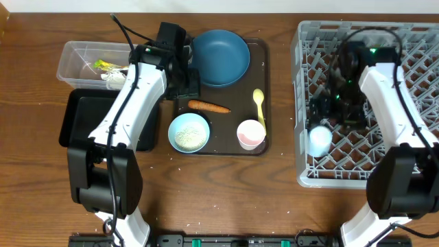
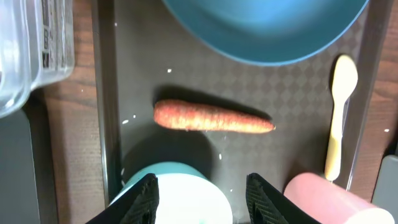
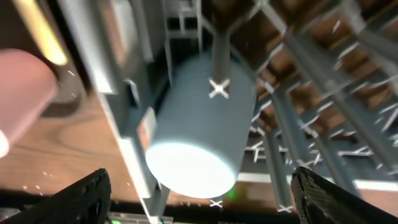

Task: Sort waste into correct bins and load items into the dishwasher rack
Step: 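Place light-blue cup upside down in dishwasher rack with right gripper, then grasp pink cup with left gripper and lift it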

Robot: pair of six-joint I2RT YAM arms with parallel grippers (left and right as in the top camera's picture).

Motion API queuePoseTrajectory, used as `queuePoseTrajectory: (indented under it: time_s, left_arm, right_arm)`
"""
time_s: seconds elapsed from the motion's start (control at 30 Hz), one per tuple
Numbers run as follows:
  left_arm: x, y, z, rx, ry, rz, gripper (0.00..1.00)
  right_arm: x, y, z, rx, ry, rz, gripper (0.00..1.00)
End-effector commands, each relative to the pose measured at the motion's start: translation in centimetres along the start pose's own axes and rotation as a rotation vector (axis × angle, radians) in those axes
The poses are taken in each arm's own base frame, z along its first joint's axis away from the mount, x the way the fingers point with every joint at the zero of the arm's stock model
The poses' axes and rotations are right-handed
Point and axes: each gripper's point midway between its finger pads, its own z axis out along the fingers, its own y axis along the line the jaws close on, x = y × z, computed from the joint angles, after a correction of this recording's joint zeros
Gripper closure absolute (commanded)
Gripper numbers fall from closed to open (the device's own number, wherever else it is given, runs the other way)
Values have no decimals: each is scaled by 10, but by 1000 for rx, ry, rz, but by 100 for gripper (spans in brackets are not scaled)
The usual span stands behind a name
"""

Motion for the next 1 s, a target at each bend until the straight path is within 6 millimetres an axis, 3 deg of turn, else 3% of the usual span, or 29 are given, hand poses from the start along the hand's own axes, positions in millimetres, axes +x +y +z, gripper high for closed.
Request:
queuePoseTrajectory:
  time_s: [0.0,0.1,0.27,0.6,0.73,0.97]
  left_arm:
    - [9,-4,2,-9,22,51,52]
    - [17,-14,4,-2,43,108,52]
    - [41,-53,7,75,101,259,47]
    - [75,-111,20,115,130,421,36]
    - [87,-118,36,89,155,452,36]
    - [91,-104,64,-22,193,373,38]
  right_arm:
    - [-8,9,-38,-15,-132,-38,9]
    - [-11,12,-62,-22,-210,-47,9]
    - [-13,16,-97,-32,-335,-69,6]
    - [-12,18,-105,-36,-372,-76,6]
    - [-13,18,-105,-36,-374,-77,6]
    - [-12,18,-104,-34,-369,-87,6]
